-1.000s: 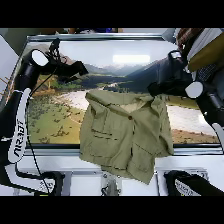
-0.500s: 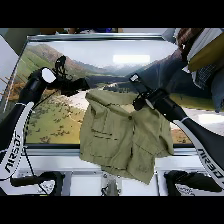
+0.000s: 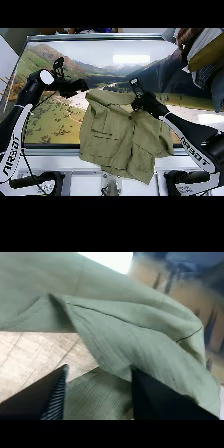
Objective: Fold the clothes and pants, and hang the long-sleeved shirts on hangers.
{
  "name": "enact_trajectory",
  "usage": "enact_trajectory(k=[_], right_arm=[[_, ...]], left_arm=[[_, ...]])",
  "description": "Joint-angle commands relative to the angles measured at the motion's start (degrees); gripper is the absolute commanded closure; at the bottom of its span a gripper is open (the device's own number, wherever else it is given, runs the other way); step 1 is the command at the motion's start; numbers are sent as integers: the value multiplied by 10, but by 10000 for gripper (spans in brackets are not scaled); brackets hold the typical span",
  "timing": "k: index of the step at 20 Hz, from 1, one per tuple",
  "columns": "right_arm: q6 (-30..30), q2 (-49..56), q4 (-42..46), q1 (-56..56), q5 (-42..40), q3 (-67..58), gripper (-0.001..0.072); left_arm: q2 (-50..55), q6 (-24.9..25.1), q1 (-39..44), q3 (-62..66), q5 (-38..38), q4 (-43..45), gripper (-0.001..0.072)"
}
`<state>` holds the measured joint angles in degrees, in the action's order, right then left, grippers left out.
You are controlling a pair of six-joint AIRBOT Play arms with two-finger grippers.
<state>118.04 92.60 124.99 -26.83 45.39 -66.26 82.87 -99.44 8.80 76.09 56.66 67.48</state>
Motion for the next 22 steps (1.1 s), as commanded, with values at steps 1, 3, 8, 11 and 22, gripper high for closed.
enact_trajectory(k=[1,3,8,11,22], right_arm=[[48,9,43,1,-21,-3,321],[50,13,53,2,-28,-3,321],[61,19,56,30,-30,-3,321],[81,19,56,46,-38,-3,321],[109,20,59,73,-117,-4,696]], left_arm=[[0,0,0,0,-2,-1,25],[0,0,0,0,-1,-1,25],[0,0,0,0,2,-1,25],[0,0,0,0,1,-1,25],[0,0,0,0,2,-1,25]])
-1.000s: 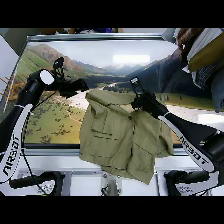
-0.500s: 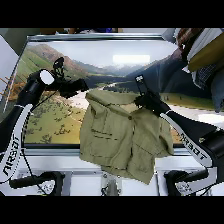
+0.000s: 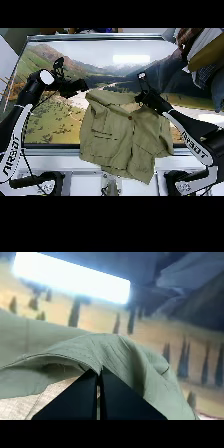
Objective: Fold the clothes and pants, and hang the long-sleeved shirts on hangers.
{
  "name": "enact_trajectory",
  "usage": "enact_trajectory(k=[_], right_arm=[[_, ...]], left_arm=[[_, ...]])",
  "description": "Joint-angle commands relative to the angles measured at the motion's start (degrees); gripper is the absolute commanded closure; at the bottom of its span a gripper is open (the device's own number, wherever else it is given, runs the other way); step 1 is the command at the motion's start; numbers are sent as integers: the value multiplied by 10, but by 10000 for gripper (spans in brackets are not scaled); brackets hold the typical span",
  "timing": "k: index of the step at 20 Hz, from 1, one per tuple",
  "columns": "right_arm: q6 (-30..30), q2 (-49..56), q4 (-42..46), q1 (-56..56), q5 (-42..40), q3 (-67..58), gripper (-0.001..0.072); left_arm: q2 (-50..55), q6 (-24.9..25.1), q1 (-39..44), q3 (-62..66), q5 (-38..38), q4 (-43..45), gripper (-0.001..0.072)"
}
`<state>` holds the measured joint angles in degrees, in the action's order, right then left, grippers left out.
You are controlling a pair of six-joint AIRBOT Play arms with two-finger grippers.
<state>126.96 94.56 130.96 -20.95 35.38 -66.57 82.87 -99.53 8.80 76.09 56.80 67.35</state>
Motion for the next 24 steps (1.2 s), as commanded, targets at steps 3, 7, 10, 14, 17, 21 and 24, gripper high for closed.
enact_trajectory(k=[3,7,10,14,17,21,24], right_arm=[[37,-16,-9,29,7,-12,698],[-36,-127,-39,30,72,-39,700],[-122,-216,-150,39,161,-66,701],[-190,-269,-276,50,198,-71,699],[-190,-272,-305,50,212,-71,699],[-190,-272,-314,50,211,-71,698],[-190,-272,-322,50,211,-71,698]], left_arm=[[0,0,0,0,0,0,25],[0,-8,8,0,12,1,25],[0,-8,52,0,8,7,25],[0,-8,136,0,-20,8,25],[0,-32,200,0,-46,67,25],[2,-60,286,0,-64,178,25],[28,-66,333,14,-81,248,25]])
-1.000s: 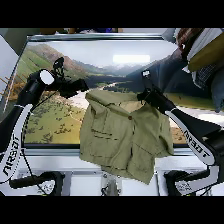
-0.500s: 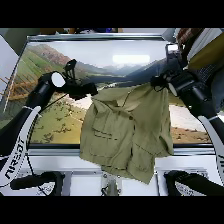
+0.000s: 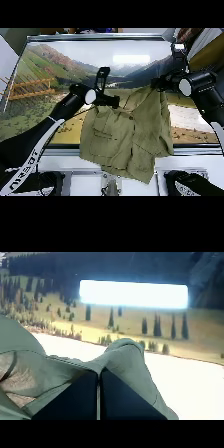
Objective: Fold the clothes and pants, and hang the long-sleeved shirts on hangers.
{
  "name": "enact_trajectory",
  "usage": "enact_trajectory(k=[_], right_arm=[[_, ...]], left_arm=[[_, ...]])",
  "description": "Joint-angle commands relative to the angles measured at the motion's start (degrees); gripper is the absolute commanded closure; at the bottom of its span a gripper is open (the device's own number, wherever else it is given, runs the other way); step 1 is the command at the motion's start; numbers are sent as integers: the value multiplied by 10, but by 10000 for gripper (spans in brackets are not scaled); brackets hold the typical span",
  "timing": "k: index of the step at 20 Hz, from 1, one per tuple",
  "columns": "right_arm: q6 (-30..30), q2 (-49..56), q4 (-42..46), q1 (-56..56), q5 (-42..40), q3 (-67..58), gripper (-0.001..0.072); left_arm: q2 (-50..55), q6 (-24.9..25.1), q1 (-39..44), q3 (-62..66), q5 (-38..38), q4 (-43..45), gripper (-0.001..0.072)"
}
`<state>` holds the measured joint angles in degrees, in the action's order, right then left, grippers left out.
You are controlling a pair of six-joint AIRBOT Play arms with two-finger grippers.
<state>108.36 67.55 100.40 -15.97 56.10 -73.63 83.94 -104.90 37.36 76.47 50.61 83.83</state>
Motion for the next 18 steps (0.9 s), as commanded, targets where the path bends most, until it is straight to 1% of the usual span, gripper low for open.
enact_trajectory(k=[1,3,5,7,11,16,17,18], right_arm=[[-4,-2,-22,0,4,0,698],[-4,-2,-39,0,4,0,698],[-4,-4,-57,0,3,0,698],[-4,-7,-64,0,3,0,698],[-4,-18,-66,0,3,0,698],[-4,-34,-66,0,3,-1,697],[-4,-35,-66,0,3,0,698],[-4,-35,-66,0,3,-1,698]], left_arm=[[36,-16,59,25,-19,108,25],[82,-30,76,64,-22,159,25],[132,-45,81,110,-23,187,25],[176,-45,78,152,-16,187,25],[244,-46,55,220,34,187,25],[269,-46,6,252,49,187,27],[266,-46,-5,252,53,186,106],[259,-46,-16,252,60,187,306]])
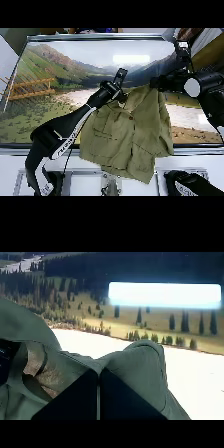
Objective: Fold the clothes and pants, and hang the long-sleeved shirts on hangers.
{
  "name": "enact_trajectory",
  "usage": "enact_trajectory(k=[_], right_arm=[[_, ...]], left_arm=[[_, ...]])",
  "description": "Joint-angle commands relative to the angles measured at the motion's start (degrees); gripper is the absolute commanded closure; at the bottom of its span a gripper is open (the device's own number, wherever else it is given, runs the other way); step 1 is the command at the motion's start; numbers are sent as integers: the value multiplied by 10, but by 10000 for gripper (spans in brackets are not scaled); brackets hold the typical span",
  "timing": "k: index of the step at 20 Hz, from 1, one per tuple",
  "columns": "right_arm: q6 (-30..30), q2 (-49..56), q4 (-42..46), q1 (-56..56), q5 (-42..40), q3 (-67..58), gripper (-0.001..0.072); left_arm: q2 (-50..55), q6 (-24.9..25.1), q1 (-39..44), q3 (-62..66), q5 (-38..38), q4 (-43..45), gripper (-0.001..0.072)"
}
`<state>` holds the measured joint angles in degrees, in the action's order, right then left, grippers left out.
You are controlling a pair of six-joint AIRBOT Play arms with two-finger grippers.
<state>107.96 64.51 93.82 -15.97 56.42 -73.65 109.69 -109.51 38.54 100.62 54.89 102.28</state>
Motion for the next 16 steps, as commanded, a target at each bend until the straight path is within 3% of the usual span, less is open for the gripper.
enact_trajectory(k=[1,2,3,6,10,13,16], right_arm=[[0,-5,0,0,0,0,698],[0,-5,0,0,0,0,698],[-1,-5,0,0,0,0,698],[-22,-9,0,0,5,-3,698],[-47,-20,-1,0,90,-61,698],[-50,-38,-13,-2,160,-101,698],[-49,-61,-60,-5,242,-101,698]], left_arm=[[-6,0,-38,10,23,2,425],[-18,0,-50,10,31,1,587],[-35,2,-57,10,39,1,691],[-114,39,-64,10,75,-4,691],[-245,94,-49,10,186,-12,691],[-319,136,-35,10,278,-100,691],[-370,137,-16,-16,320,-154,691]])
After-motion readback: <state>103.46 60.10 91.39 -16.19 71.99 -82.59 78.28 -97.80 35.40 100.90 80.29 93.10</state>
